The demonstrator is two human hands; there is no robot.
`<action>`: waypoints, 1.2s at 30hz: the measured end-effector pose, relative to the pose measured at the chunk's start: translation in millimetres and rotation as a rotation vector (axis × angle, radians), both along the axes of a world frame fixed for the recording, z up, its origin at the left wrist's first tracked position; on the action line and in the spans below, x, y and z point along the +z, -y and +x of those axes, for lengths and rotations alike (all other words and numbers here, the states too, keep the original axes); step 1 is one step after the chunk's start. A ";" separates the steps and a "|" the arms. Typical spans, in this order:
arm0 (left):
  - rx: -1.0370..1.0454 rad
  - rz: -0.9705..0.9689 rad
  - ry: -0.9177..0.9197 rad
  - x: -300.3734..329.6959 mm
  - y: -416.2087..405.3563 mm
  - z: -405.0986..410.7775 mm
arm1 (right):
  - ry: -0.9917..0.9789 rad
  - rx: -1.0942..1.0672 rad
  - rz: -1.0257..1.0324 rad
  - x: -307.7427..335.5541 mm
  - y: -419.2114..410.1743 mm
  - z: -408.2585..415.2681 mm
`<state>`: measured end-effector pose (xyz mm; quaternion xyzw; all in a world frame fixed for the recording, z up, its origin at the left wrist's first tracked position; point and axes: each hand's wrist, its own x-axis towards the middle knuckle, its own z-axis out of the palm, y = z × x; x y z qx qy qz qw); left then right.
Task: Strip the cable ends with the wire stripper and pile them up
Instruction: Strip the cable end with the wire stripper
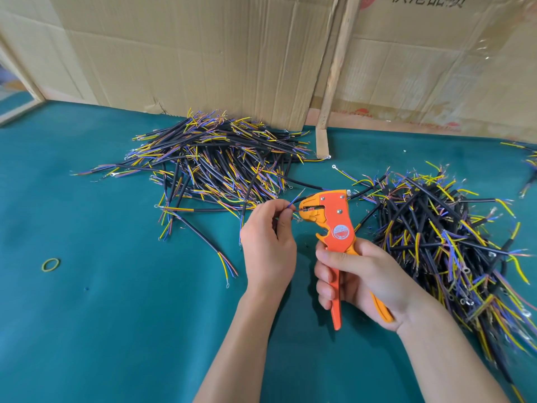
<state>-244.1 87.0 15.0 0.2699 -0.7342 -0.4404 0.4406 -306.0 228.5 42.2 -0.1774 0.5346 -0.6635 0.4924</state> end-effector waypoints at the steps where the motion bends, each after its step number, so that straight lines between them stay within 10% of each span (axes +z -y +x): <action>1: 0.003 -0.006 0.001 -0.3 0.2 -0.2 | 0.000 -0.006 0.003 0.0 0.2 0.2; 36: 0.021 -0.003 -0.028 0.4 -1.2 1.1 | 0.003 0.070 -0.030 3.1 -3.3 0.5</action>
